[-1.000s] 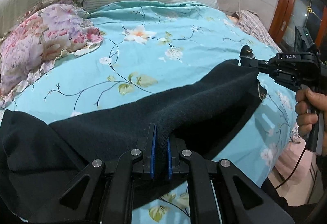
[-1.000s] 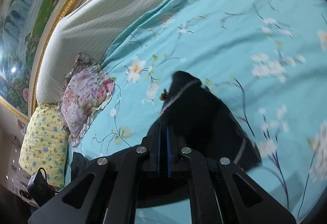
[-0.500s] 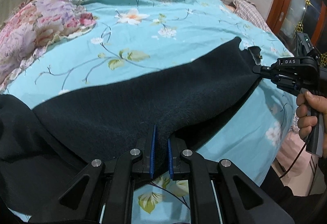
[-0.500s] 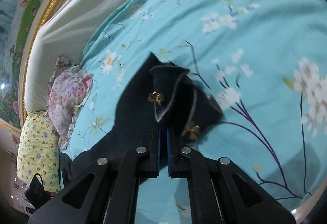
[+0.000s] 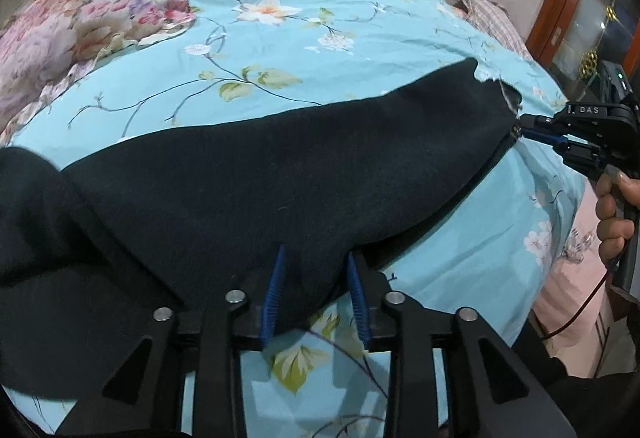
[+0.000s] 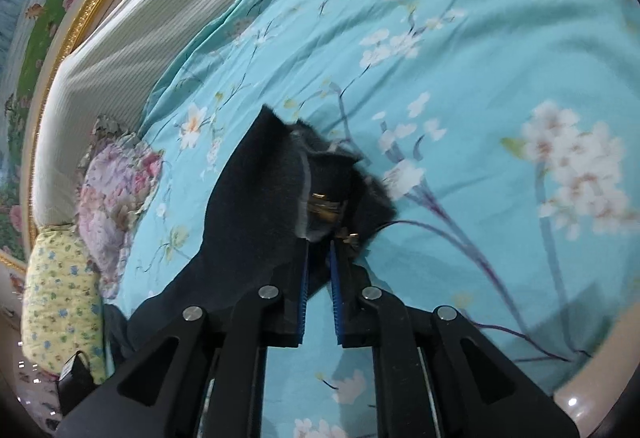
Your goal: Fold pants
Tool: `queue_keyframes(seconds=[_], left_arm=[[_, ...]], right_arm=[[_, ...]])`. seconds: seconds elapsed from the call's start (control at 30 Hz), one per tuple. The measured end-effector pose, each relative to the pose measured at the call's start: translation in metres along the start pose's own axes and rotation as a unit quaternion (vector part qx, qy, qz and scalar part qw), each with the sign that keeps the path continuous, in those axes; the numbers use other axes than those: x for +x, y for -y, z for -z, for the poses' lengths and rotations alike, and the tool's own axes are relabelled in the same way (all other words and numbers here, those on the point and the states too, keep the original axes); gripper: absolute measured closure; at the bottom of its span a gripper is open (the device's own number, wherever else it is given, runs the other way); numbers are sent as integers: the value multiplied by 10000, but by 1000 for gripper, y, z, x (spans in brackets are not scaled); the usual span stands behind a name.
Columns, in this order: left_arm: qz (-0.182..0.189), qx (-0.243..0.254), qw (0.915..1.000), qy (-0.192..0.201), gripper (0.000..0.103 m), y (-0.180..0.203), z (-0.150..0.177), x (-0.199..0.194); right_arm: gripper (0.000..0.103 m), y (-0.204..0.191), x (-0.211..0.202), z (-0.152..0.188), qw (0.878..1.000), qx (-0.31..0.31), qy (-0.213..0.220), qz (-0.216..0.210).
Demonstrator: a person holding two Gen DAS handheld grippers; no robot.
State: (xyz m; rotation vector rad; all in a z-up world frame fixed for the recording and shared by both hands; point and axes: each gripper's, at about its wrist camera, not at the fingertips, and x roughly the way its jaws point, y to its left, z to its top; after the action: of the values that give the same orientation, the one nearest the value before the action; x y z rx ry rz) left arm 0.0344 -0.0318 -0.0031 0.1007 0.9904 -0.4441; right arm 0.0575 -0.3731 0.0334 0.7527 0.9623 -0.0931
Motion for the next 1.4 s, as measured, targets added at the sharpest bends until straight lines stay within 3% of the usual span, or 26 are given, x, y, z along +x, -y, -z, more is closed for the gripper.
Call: queue_keyframes(seconds=[0.23,0.3,0.33,0.37,0.43,0.5,0.8,0.97,1.1,1.23,1.4], left_arm=[[-19,-807,9965,218,61,-32,9,-32],[-192,-1135,9929,297,51,-47,11,-43],[-322,-1265,9908,350,39,-53,12,-47],[-421,-1397,9885,408,37,-61,14,-53],[-479,-1718,9828,468,37,-80,16,-62],[-472,-2072,9759,498,37,-100,19,-71],[-771,-2838,9540,582,37,-156,19,-94],[-942,-3028,9474,428,37,-177,-4,-94],[-968,-3104,9455,202,37,-196,-37,-87],[-1097,-3134,9432,-85,37,-210,-65,-73],[-1338,-3120,9377,-736,37,-232,-90,-40]], right_arm=[[91,-30,-18,4,9977,-582,242,-232],[90,-44,-15,8,9960,-819,186,-306],[90,-52,-12,10,9945,-977,127,-351],[88,-59,-9,13,9930,-1115,58,-381],[79,-75,-2,20,9888,-1405,-74,-505],[60,-88,4,29,9840,-1644,-194,-661],[60,-142,30,65,9548,-2657,-729,-1111],[60,-178,47,91,9258,-3246,-1188,-1528],[60,-217,62,116,8895,-3827,-1559,-1948],[60,-251,74,135,8615,-4193,-1767,-2255],[60,-283,101,150,8414,-4436,-2041,-2317]])
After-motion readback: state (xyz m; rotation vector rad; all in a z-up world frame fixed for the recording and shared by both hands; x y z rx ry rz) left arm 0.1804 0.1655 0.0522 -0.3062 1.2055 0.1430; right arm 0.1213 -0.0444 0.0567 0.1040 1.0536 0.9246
